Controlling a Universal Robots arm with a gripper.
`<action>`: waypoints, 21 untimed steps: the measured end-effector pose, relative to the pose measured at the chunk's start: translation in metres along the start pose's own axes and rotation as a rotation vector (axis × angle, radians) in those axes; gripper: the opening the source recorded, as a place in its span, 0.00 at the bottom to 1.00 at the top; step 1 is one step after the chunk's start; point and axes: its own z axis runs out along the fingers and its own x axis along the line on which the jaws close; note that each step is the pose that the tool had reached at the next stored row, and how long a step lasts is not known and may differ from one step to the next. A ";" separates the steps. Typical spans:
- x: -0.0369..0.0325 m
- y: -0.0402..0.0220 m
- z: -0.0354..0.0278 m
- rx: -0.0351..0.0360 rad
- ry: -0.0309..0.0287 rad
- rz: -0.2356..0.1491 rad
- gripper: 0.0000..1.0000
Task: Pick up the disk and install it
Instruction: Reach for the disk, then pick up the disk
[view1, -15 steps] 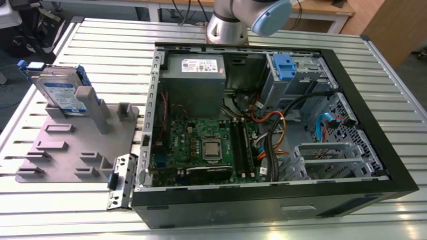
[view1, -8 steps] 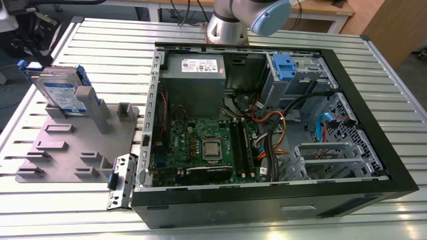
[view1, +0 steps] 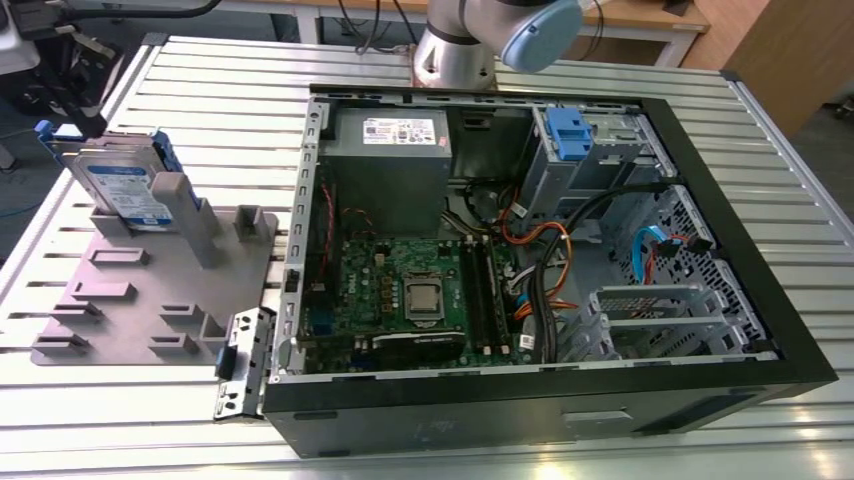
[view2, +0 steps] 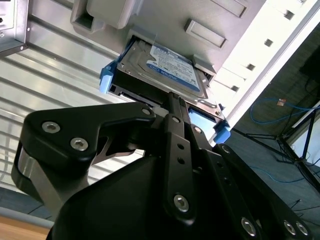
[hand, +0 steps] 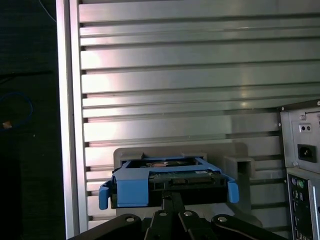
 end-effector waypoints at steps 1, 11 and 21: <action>0.0000 0.0000 0.0001 0.0003 0.0001 0.000 0.11; 0.0001 0.0000 0.0006 0.0002 -0.0002 0.000 0.11; 0.0000 0.0000 -0.0004 0.0001 -0.0002 0.000 0.11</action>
